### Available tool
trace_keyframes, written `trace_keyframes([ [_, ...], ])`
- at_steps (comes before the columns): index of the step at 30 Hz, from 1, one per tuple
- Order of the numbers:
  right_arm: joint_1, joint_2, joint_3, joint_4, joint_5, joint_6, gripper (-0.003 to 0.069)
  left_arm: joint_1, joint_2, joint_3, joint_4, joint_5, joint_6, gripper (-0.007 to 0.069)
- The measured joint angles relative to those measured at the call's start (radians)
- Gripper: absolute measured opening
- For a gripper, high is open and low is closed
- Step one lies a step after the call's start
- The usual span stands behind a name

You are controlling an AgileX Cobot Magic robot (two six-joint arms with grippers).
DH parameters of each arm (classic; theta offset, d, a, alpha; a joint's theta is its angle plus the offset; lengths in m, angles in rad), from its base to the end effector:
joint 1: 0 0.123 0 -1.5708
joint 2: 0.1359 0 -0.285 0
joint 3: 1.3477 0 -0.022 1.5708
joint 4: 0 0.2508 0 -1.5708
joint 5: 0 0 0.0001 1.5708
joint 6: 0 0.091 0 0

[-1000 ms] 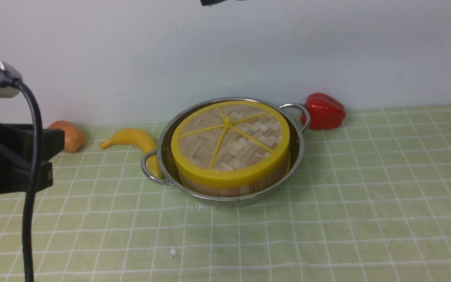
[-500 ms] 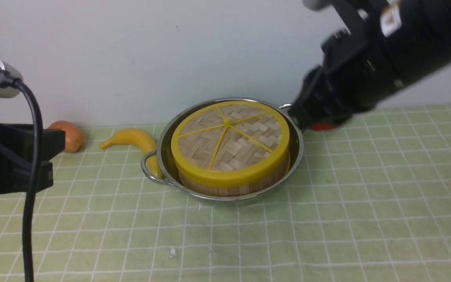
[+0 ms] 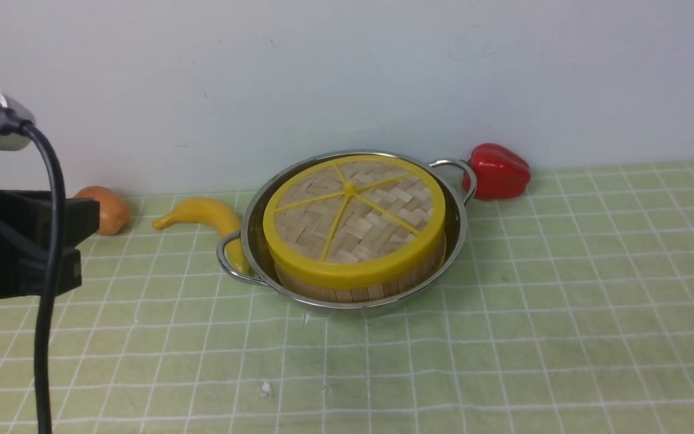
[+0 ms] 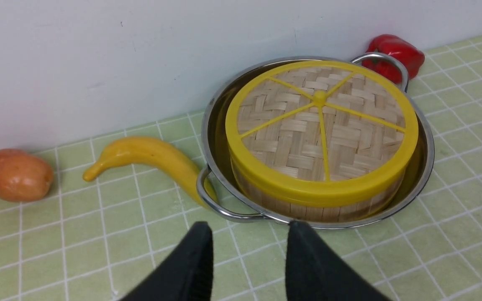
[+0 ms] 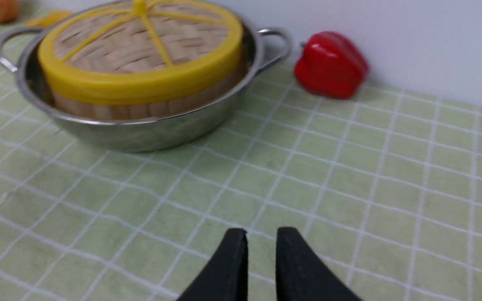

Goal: Place the steamer in the pot on the green tablecloth, and put the lid on the steamer.

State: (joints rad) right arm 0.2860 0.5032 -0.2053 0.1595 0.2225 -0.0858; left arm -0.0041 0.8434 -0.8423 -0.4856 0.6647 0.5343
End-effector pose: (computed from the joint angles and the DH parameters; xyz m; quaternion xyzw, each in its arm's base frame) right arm 0.0986 0.0323 0.2240 -0.1002 0.8358 0.1100 0.5286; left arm 0.1645 -0.0269 0.3597 0.1347 0.8484 -0.0917 0.5037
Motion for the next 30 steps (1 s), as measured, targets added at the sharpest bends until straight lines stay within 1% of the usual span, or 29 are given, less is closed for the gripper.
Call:
trace_keyframes([
  [4,-0.095,-0.153,0.102,0.001,-0.013,0.0,0.0153,0.0,0.0,0.0,0.0,0.0,0.0,0.0243],
  [9,-0.155,-0.307,0.187,0.002,-0.013,0.0,0.0176,0.0,0.0,0.0,0.0,0.0,0.0,0.0243],
  [10,-0.17,-0.386,0.207,0.002,0.001,0.0,0.0185,0.0,0.0,0.0,0.0,0.0,0.0,0.0243],
  [11,-0.171,-0.386,0.208,0.002,0.003,0.0,0.0187,0.0,0.0,0.0,0.0,0.0,0.0,0.0243],
  [13,-0.179,-0.474,0.212,0.006,0.028,0.0,0.02,0.0,0.0,0.0,0.0,0.0,0.0,0.0243],
  [16,-0.181,-0.498,0.213,0.011,0.097,0.0,0.0216,0.0,0.0,0.0,0.0,0.0,0.0,0.0243],
  [18,-0.181,-0.498,0.214,0.013,0.114,0.0,0.0223,0.0,0.0,0.0,0.0,0.0,0.0,0.0243],
  [23,-0.181,-0.498,0.214,0.013,0.121,0.0,0.0239,0.0,0.0,0.0,0.0,0.0,0.002,0.0243],
  [30,-0.181,-0.498,0.214,0.013,0.121,0.0,0.024,0.0,0.0,0.0,0.0,0.0,0.003,0.0243],
])
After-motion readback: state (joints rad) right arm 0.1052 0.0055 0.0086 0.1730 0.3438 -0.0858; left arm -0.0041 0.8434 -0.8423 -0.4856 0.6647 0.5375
